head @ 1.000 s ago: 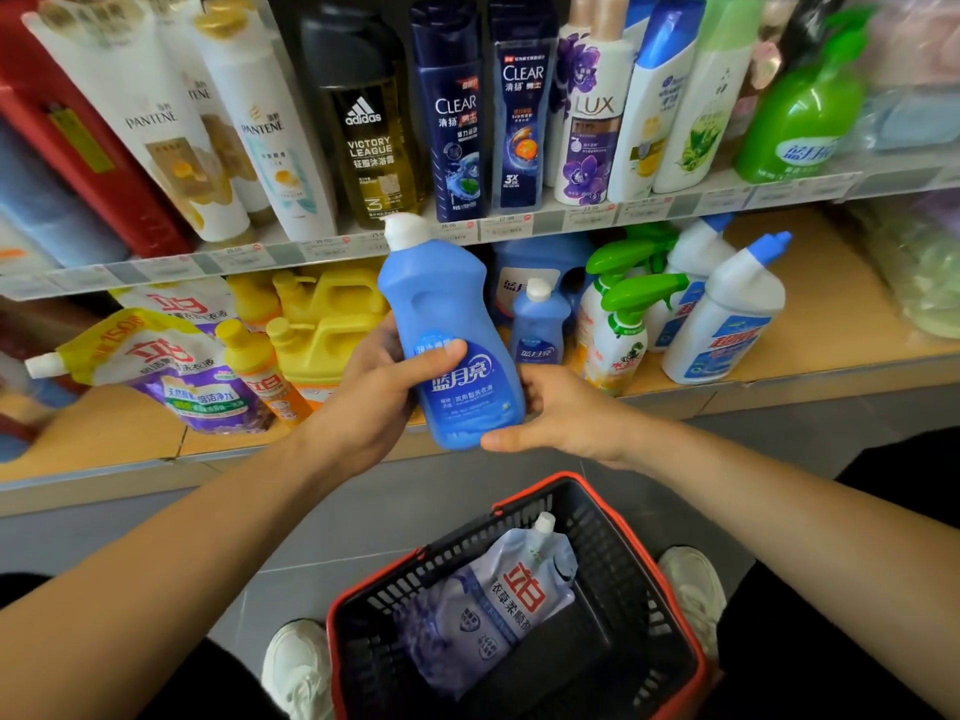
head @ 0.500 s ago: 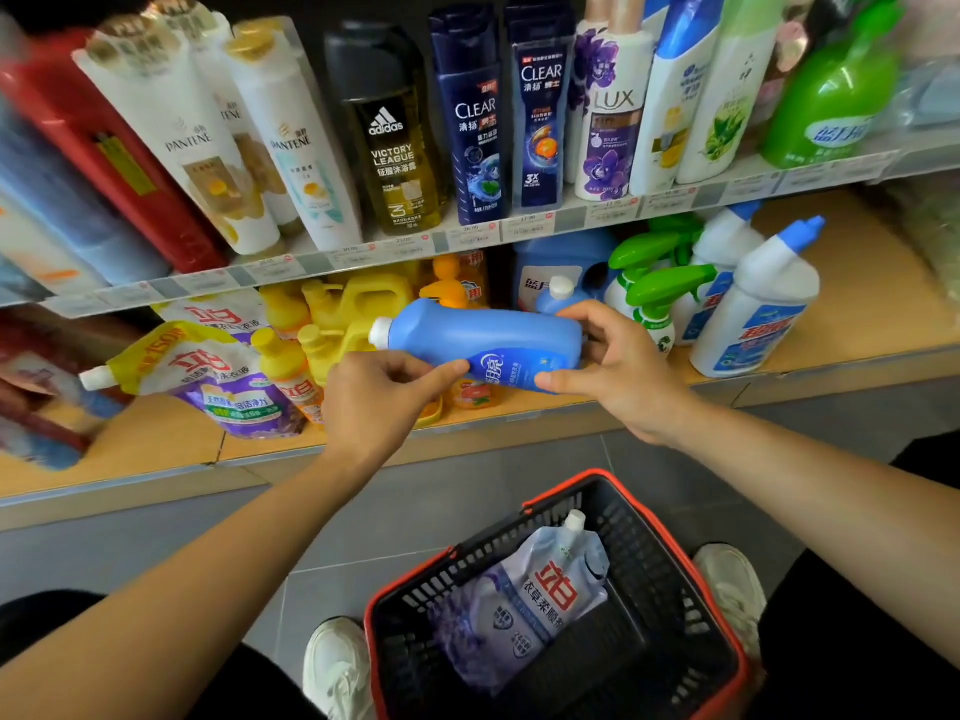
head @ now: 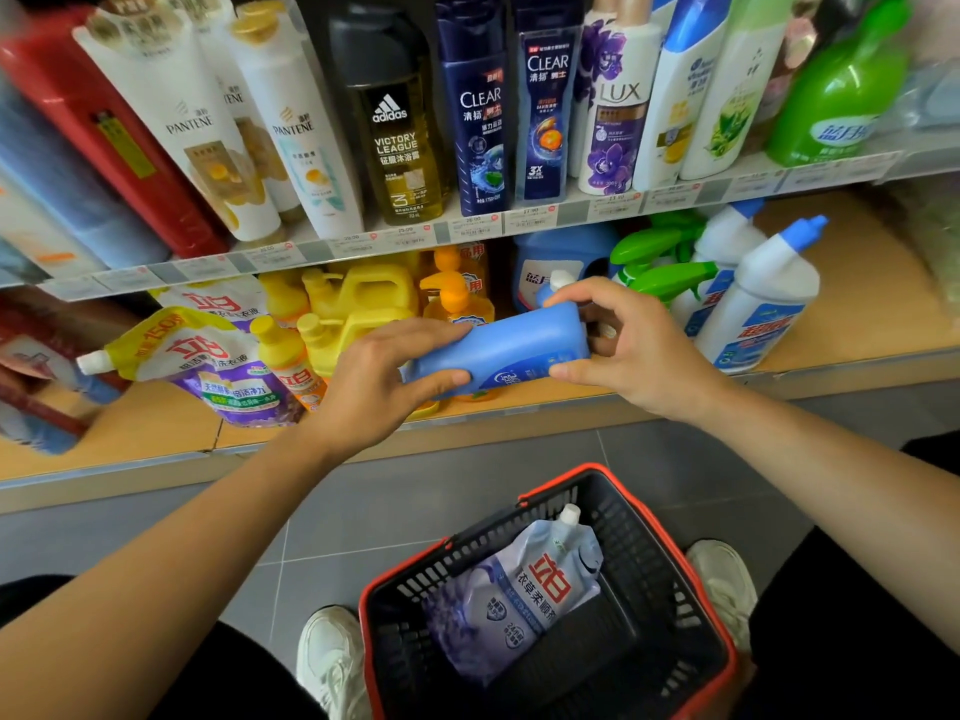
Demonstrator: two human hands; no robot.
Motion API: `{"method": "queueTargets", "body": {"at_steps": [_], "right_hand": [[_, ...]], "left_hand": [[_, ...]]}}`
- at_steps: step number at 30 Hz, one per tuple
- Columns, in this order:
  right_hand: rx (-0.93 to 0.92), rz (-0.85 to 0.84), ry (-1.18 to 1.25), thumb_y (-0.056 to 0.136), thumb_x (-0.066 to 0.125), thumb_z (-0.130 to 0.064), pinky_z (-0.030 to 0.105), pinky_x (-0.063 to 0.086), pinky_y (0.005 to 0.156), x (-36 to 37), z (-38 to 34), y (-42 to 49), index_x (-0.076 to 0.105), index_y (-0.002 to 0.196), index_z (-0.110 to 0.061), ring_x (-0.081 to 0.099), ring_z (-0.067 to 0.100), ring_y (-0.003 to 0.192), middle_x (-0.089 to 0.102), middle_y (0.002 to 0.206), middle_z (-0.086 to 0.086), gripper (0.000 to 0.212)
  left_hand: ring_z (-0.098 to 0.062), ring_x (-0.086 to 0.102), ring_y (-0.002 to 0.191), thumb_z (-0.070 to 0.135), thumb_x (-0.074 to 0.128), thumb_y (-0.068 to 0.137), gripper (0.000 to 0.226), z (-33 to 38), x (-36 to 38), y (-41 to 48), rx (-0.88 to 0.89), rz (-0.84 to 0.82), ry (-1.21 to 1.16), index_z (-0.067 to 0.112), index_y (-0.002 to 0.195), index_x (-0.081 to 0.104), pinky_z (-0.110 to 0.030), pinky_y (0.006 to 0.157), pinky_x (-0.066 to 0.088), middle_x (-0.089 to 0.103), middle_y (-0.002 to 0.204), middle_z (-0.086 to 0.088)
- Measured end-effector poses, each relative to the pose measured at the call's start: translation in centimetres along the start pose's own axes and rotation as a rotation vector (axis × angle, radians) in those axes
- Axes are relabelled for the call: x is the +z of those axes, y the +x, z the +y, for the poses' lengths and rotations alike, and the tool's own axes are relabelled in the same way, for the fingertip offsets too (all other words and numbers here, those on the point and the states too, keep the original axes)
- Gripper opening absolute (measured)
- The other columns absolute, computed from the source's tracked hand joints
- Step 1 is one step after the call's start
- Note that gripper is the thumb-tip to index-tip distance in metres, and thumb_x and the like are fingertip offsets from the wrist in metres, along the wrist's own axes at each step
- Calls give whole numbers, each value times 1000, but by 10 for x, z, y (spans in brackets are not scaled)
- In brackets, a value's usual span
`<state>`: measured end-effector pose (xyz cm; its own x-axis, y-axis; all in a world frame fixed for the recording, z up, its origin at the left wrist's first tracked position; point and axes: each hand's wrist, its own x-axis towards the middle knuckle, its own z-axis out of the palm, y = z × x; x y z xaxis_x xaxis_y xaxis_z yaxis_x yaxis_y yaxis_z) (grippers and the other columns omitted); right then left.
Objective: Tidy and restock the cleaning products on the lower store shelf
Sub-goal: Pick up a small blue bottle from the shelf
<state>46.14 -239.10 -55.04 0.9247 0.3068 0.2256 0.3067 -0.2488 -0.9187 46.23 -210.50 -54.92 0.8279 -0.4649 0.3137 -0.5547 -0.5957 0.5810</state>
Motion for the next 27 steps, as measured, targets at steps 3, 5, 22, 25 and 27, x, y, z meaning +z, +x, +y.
{"method": "queueTargets", "body": {"at_steps": [3, 5, 22, 25, 27], "right_hand": [[-53, 20, -67, 69, 87, -3, 52, 53, 90, -2, -3, 0, 61, 118, -19, 58, 21, 111, 58, 116, 0, 57], [-92, 27, -99, 69, 87, -7, 53, 51, 92, -3, -4, 0, 61, 119, -18, 57, 18, 111, 56, 115, -5, 57], [-88, 11, -155, 67, 91, -15, 22, 46, 91, 9, -16, -4, 67, 122, -19, 59, 9, 109, 59, 112, -13, 60], [-82, 18, -132, 66, 91, -12, 18, 46, 91, 8, -18, -5, 67, 121, -19, 60, 9, 109, 61, 113, -11, 60], [-96, 17, -133, 66, 91, -13, 18, 46, 92, 10, -19, -7, 68, 120, -20, 60, 8, 110, 61, 114, -14, 60]], "left_hand": [[-20, 62, 121, 26, 73, 86, 49, 5, 4, 0, 5, 60, -75, 6, 130, 67, -45, 100, 53, 68, 129, -8], [-22, 62, 122, 20, 75, 86, 47, 7, 6, 0, 33, 95, -88, 5, 130, 67, -46, 100, 53, 67, 129, -9], [-15, 69, 103, 31, 81, 85, 57, 5, 23, 3, 172, 35, -100, 9, 135, 64, -39, 79, 61, 70, 120, -4], [-10, 67, 106, 46, 84, 77, 71, 6, 28, 0, 78, -57, -137, 17, 138, 60, -36, 84, 60, 70, 123, 3], [-8, 66, 110, 49, 85, 75, 76, 12, 33, 0, 36, -85, -206, 20, 139, 57, -29, 88, 59, 69, 124, 9]]}}
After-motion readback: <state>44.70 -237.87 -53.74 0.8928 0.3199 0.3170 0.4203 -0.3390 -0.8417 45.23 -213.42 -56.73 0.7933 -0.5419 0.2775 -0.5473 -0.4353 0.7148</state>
